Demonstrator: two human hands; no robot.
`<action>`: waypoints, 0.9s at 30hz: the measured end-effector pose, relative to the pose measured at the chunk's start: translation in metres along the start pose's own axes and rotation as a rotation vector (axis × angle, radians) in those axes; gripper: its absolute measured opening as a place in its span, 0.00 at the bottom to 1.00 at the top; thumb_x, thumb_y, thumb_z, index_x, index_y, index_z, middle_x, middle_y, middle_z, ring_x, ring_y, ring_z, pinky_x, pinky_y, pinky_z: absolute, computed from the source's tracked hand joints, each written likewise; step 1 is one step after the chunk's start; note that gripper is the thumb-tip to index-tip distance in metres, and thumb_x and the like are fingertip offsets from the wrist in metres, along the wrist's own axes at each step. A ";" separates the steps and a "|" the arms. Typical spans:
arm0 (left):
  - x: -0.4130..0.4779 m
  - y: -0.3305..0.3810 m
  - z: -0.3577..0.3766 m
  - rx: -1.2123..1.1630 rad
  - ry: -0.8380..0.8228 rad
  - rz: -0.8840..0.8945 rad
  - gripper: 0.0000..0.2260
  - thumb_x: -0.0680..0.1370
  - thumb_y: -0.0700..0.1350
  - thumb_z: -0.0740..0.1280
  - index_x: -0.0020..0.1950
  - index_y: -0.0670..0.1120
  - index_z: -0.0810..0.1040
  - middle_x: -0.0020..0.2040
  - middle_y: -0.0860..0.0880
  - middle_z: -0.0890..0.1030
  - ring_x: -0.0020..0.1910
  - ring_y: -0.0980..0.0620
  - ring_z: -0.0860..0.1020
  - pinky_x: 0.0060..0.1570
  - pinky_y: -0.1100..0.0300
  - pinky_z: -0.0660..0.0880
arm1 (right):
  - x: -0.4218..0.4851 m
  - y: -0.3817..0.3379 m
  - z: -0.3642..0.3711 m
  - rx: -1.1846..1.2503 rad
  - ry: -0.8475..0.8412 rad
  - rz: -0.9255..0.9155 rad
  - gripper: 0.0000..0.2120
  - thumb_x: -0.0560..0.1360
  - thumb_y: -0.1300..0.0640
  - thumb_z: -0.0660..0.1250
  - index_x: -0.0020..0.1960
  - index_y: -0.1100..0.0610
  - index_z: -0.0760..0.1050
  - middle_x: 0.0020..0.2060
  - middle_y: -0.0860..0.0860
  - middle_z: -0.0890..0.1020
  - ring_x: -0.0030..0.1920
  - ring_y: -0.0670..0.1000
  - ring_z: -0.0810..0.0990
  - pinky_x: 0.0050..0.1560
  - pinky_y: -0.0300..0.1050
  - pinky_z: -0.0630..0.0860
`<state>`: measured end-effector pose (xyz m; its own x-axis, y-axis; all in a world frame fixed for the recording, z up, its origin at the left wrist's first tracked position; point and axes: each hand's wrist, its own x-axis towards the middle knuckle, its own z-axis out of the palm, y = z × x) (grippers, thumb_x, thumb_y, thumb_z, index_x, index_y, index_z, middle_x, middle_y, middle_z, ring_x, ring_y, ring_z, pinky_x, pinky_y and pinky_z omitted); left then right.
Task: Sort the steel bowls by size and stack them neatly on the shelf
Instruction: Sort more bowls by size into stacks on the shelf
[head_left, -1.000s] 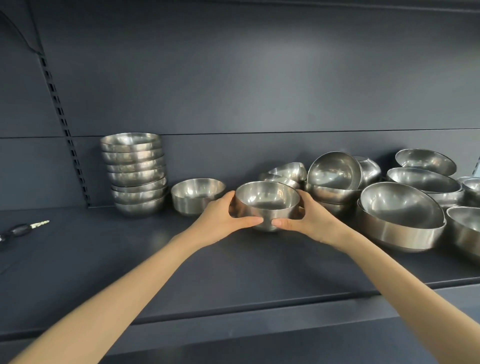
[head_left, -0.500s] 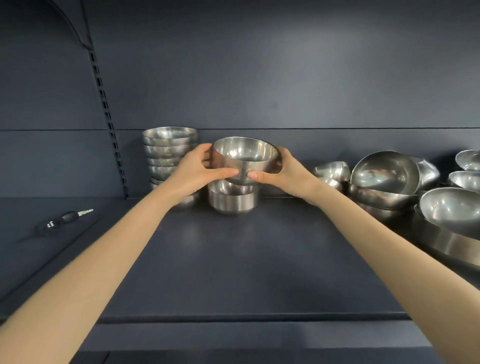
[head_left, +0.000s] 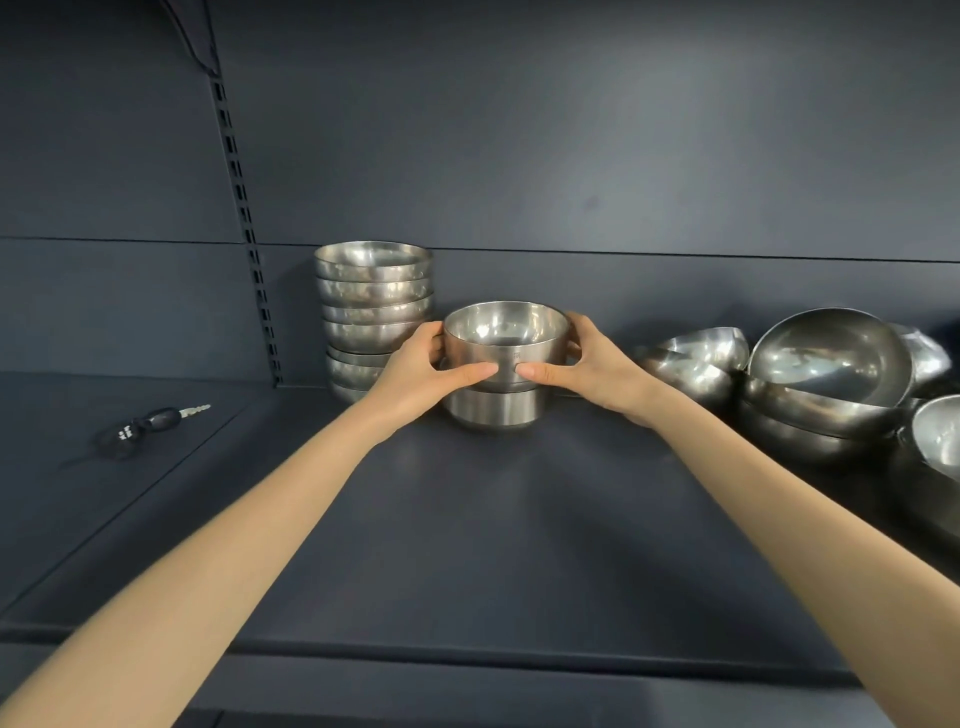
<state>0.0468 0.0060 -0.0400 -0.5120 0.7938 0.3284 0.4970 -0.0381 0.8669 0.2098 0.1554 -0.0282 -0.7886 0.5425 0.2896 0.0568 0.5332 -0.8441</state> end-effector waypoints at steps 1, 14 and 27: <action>0.001 -0.001 0.000 -0.004 0.000 -0.002 0.30 0.69 0.51 0.77 0.67 0.49 0.70 0.62 0.55 0.79 0.61 0.58 0.77 0.64 0.55 0.73 | 0.001 0.000 0.000 0.001 -0.001 -0.001 0.45 0.63 0.44 0.77 0.73 0.52 0.58 0.66 0.44 0.71 0.67 0.46 0.70 0.68 0.45 0.69; -0.006 -0.002 0.004 0.007 0.044 -0.001 0.35 0.66 0.58 0.77 0.68 0.49 0.70 0.64 0.54 0.77 0.62 0.56 0.76 0.65 0.53 0.72 | 0.007 0.008 0.002 0.040 -0.072 0.032 0.52 0.59 0.40 0.79 0.75 0.52 0.58 0.67 0.44 0.72 0.68 0.46 0.70 0.70 0.50 0.68; -0.003 0.004 0.012 -0.043 -0.006 0.007 0.20 0.72 0.48 0.75 0.61 0.53 0.73 0.56 0.58 0.79 0.55 0.60 0.78 0.57 0.59 0.76 | -0.002 0.014 -0.003 0.062 -0.031 0.050 0.54 0.56 0.37 0.78 0.75 0.51 0.59 0.68 0.45 0.71 0.70 0.48 0.68 0.71 0.52 0.66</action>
<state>0.0589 0.0110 -0.0419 -0.5043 0.7969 0.3325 0.4697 -0.0699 0.8800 0.2139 0.1633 -0.0392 -0.8042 0.5466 0.2335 0.0591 0.4644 -0.8837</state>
